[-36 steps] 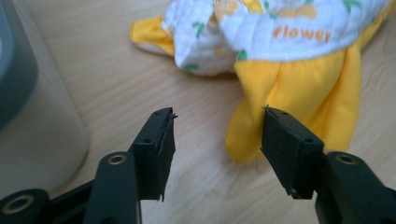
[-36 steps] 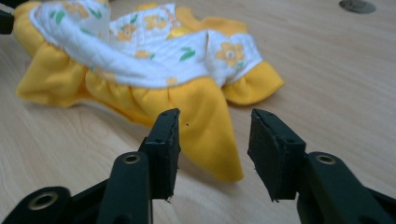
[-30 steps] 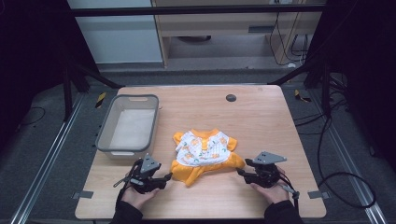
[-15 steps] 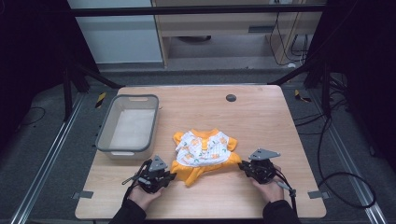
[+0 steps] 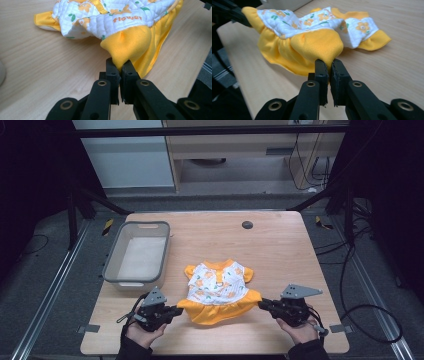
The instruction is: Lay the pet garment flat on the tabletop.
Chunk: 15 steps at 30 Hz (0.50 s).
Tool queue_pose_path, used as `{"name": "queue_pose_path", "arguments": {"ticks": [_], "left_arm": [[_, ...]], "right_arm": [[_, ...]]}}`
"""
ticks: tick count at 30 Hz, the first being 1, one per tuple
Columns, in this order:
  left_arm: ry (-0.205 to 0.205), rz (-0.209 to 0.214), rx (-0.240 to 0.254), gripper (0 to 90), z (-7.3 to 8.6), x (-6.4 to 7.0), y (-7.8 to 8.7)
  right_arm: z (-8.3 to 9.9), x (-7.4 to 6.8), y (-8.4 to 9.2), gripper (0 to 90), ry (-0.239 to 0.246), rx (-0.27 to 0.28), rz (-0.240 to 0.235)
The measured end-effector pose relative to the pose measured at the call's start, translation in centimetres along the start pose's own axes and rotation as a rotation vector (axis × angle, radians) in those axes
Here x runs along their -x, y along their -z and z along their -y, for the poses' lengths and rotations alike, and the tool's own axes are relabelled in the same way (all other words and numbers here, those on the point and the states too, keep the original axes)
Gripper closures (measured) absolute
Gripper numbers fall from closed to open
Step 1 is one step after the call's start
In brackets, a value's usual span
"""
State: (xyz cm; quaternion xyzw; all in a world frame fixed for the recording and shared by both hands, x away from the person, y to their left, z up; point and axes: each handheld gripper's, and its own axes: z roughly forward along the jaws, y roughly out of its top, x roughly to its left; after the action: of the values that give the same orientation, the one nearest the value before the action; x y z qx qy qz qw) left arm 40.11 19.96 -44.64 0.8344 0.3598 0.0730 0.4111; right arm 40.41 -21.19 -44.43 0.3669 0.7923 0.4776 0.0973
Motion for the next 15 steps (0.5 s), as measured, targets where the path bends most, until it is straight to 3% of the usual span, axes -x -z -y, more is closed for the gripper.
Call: {"name": "queue_pose_path", "arguments": {"ticks": [4,8,11,15], "left_arm": [[0.008,-0.007,-0.045,85.7,1.3,0.3,0.0],[0.001,-0.038,-0.070,78.4,1.9,0.3,-0.5],[-0.011,-0.059,-0.026,62.8,2.0,0.5,-0.2],[-0.012,-0.068,0.059,52.7,1.9,0.7,1.2]], "right_arm": [[1.2,-0.9,0.6,81.6,-0.019,-0.051,-0.045],[2.6,-1.1,0.3,73.7,-0.005,-0.091,0.005],[2.8,-1.0,0.3,67.0,0.023,-0.068,0.034],[2.4,-1.0,0.9,60.5,0.027,-0.004,0.045]]}}
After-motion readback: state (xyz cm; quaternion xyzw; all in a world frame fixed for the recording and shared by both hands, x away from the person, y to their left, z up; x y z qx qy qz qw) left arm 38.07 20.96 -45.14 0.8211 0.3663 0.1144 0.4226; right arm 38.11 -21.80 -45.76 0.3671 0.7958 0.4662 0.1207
